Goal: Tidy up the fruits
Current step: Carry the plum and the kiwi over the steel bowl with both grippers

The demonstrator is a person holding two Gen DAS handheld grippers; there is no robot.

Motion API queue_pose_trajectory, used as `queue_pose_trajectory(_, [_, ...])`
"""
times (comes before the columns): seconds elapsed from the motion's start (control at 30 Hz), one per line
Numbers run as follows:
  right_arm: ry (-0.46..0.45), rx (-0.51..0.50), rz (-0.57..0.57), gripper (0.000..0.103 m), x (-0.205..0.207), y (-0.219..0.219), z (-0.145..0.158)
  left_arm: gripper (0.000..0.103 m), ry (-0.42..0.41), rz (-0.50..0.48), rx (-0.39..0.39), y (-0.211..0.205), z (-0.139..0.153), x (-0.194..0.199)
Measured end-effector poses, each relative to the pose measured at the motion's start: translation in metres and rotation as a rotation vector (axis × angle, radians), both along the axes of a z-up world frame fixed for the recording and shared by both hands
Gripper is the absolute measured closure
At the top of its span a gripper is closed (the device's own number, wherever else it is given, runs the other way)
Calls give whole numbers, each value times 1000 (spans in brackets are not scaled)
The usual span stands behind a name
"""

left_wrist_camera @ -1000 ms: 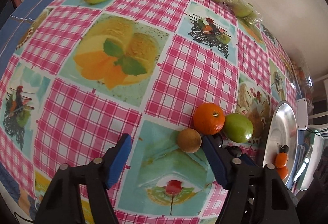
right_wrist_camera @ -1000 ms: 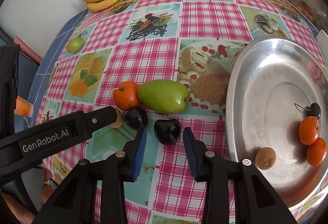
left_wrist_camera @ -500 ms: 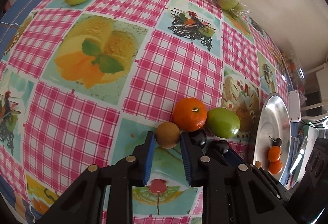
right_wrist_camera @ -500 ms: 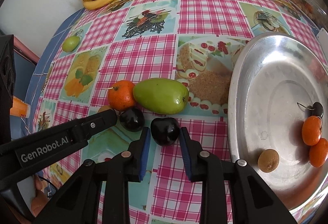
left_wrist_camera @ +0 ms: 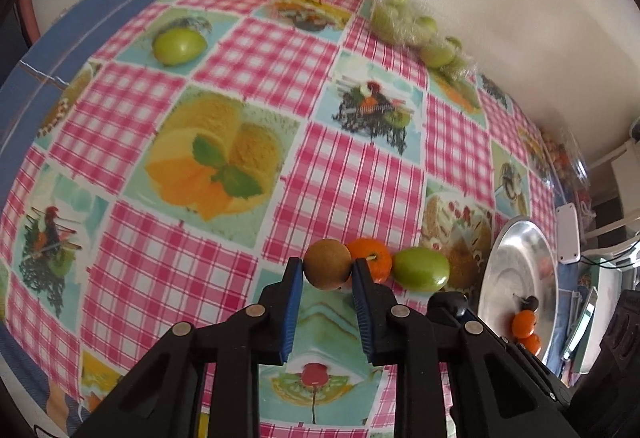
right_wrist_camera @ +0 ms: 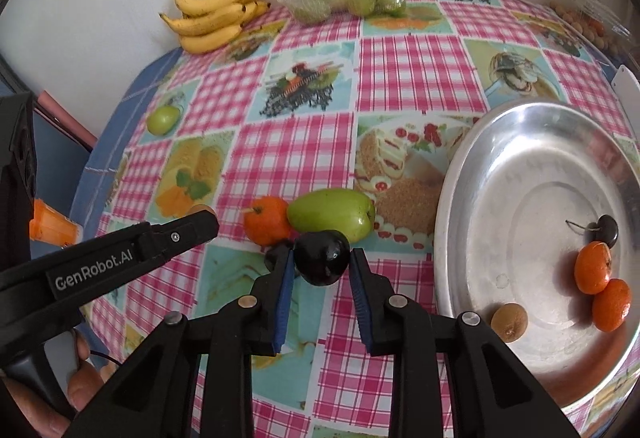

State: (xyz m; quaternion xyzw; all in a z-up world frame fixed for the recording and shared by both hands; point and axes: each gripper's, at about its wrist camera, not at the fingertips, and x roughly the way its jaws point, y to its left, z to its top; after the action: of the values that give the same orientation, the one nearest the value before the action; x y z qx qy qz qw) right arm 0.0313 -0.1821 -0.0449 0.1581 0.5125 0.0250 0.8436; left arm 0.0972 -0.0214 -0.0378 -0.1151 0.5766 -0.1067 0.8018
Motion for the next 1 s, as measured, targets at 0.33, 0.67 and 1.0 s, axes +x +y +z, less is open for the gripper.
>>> queue_pose_trajectory(0.33, [-114, 14, -28, 74, -14, -7, 42, 76, -127, 23, 17, 5, 37, -6])
queue_pose_trajectory(0.67, [-92, 28, -69, 74, -20, -20, 41, 76, -153, 23, 43, 0, 43, -11])
queue_pose_trajectory(1.0, [-28, 15, -127, 74, -23, -40, 27, 76, -146, -34, 69, -26, 38, -20])
